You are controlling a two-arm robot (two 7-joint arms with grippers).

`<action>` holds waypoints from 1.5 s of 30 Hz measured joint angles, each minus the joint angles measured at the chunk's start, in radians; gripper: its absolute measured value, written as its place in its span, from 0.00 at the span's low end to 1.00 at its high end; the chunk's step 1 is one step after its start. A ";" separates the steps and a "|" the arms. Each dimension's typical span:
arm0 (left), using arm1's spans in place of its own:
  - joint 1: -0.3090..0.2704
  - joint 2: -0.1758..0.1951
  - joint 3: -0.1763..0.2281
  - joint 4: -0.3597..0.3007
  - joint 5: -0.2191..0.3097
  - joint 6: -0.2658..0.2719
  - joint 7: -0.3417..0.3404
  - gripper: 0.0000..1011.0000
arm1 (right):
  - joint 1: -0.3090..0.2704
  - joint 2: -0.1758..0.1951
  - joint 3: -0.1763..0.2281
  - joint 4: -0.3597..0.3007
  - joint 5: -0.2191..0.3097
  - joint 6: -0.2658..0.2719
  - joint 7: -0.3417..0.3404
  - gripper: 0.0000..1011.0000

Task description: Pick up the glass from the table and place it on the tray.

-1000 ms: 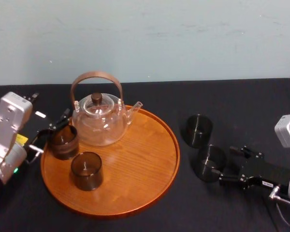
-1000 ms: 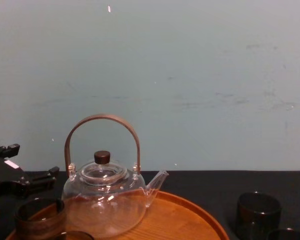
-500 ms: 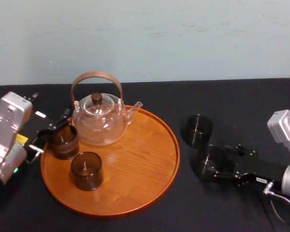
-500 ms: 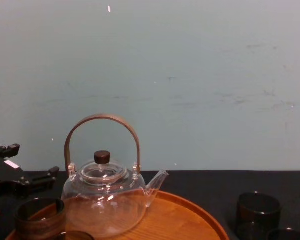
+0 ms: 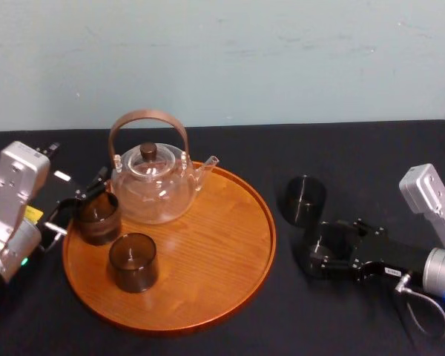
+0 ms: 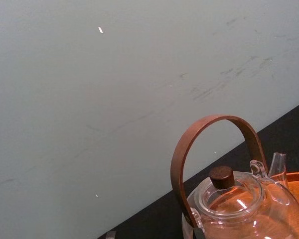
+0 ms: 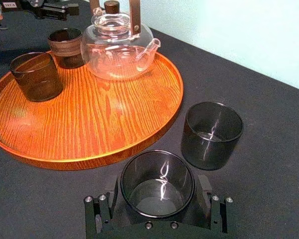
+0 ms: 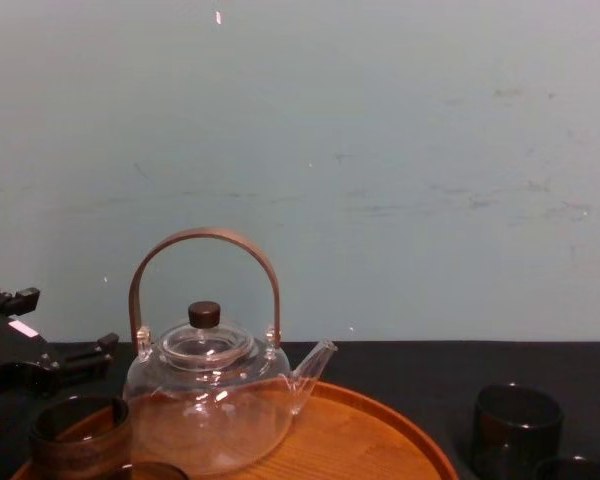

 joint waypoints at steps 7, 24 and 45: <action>0.000 0.000 0.000 0.000 0.000 0.000 0.000 0.99 | 0.015 -0.007 -0.013 0.011 -0.014 0.007 -0.010 0.99; 0.000 0.000 0.000 0.000 0.000 0.000 0.000 0.99 | 0.012 -0.005 -0.009 0.009 -0.011 0.006 -0.008 0.89; 0.000 0.000 0.000 0.000 0.000 0.000 0.000 0.99 | 0.007 -0.002 0.000 0.003 0.006 -0.005 0.000 0.89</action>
